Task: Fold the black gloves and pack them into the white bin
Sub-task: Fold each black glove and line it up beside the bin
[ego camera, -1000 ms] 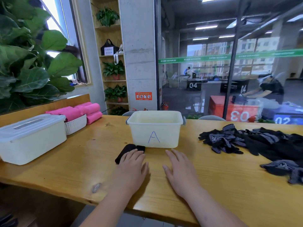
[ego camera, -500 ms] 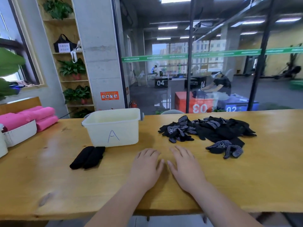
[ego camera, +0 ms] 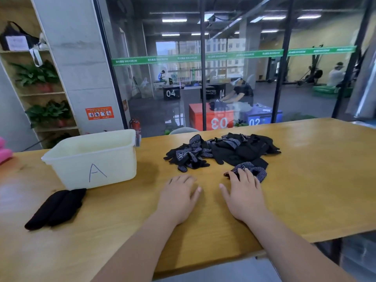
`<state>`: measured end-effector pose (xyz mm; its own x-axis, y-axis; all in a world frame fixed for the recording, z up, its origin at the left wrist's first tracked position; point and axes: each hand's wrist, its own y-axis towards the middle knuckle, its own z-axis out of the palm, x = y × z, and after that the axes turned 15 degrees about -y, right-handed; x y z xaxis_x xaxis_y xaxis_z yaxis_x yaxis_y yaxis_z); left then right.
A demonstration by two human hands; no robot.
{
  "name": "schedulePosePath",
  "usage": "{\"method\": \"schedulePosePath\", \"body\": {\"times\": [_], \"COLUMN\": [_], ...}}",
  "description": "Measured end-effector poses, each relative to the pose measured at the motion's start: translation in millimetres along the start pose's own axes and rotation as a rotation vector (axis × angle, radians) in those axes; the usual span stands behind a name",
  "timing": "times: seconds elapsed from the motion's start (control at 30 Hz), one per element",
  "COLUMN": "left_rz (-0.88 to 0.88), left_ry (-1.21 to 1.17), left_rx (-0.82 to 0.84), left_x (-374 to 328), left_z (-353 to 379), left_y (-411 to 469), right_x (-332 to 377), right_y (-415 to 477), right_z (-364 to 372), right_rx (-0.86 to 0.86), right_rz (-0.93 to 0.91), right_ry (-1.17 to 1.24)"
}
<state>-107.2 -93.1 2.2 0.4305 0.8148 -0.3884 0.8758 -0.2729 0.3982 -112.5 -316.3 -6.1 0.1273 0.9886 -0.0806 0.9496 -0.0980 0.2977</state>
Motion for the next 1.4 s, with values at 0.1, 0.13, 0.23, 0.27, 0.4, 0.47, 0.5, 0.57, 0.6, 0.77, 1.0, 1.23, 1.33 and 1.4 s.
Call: {"method": "schedulePosePath", "body": {"times": [0.1,0.13,0.23,0.27,0.4,0.47,0.5,0.57,0.6,0.77,1.0,1.23,1.33,1.4], "left_rz": [-0.052,-0.045,-0.020,-0.019,-0.014,-0.012,-0.015,-0.012,-0.007,0.076,0.160,0.072,0.054,0.038], "left_ry": [-0.061,-0.057,-0.045,-0.048,-0.053,-0.056,-0.062,-0.073,-0.077,-0.121,-0.142,-0.117,-0.112,-0.104], "left_rx": [-0.026,-0.033,-0.032,-0.032,-0.031,-0.028,-0.028,-0.032,-0.035,-0.085,-0.034,-0.034,-0.029,-0.025], "left_x": [6.6,6.4,5.6,5.9,7.9,7.7,7.8,8.1,8.2,6.7,3.0,5.0,5.9,6.5], "left_z": [5.9,6.9,8.4,8.6,11.6,11.1,10.5,9.5,9.1,8.5,6.8,9.1,9.3,9.7], "left_y": [-0.2,0.3,0.9,0.6,0.0,-0.4,-0.8,-1.8,-2.5,-3.8,-6.8,-5.0,-3.8,-2.6], "right_x": [3.9,4.6,6.6,7.5,8.1,5.4,4.1,3.8,4.7,8.4,7.0,12.2,14.1,17.7], "right_y": [2.0,1.0,-1.8,-1.8,-2.2,-1.5,-1.4,-1.1,-1.7,-5.9,-2.7,-6.4,1.4,11.5], "right_z": [5.8,4.9,-0.8,-2.5,-2.6,1.3,3.3,4.8,4.1,-7.2,-0.5,1.2,-1.6,-3.8], "right_rx": [0.029,0.013,-0.039,-0.056,-0.173,-0.179,-0.144,-0.061,-0.059,-0.146,-0.056,-0.175,-0.170,-0.128], "right_rz": [0.010,0.001,-0.076,-0.121,-0.209,-0.115,-0.056,0.003,-0.005,-0.190,-0.144,-0.062,-0.132,-0.187], "right_ry": [-0.021,-0.033,-0.030,0.007,0.110,0.108,0.106,0.083,0.065,0.154,0.005,-0.165,-0.158,-0.116]}}
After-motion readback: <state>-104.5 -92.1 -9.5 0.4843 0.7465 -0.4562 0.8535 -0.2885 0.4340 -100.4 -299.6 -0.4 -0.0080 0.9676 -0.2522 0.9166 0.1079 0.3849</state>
